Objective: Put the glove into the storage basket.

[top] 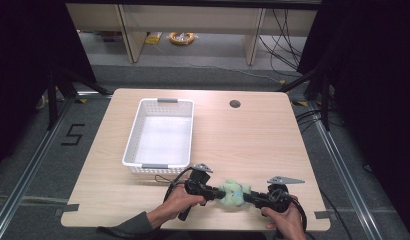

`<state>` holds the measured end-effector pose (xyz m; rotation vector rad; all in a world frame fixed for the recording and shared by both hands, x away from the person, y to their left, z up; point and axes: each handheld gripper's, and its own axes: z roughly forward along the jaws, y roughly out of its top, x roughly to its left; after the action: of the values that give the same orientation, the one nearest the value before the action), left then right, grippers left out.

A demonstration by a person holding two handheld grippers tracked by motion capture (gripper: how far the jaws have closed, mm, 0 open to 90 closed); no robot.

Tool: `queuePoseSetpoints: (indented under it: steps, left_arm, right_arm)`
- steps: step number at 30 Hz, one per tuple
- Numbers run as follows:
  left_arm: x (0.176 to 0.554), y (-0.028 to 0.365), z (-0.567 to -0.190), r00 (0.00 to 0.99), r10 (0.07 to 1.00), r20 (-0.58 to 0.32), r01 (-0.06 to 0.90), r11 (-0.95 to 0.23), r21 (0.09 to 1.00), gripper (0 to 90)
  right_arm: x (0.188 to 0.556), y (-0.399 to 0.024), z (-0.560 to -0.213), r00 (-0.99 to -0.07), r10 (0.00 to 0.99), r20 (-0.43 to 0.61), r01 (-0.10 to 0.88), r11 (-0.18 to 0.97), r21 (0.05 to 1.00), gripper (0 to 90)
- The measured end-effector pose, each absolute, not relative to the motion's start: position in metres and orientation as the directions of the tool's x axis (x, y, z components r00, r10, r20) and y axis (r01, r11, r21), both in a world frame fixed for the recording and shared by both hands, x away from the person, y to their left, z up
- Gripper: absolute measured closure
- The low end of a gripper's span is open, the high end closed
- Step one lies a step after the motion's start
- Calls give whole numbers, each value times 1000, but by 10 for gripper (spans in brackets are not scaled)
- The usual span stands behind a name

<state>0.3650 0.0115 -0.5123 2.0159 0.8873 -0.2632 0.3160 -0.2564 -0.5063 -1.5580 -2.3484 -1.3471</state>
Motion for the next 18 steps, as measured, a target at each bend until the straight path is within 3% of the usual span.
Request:
queuePoseSetpoints:
  steps: [3,14,18]
  left_arm:
    - [363,11,-509,731,484,-481,666,-352,657,791]
    - [355,24,-494,757,493,-428,637,-415,649,790]
    - [353,29,-494,761,474,-443,631,-380,677,788]
  right_arm:
    - [317,-257,-505,-529,744,409,729,151,668,742]
    - [310,-245,-494,-545,713,441,731,146,667,742]
    - [311,-242,-493,-573,712,406,702,170,692,743]
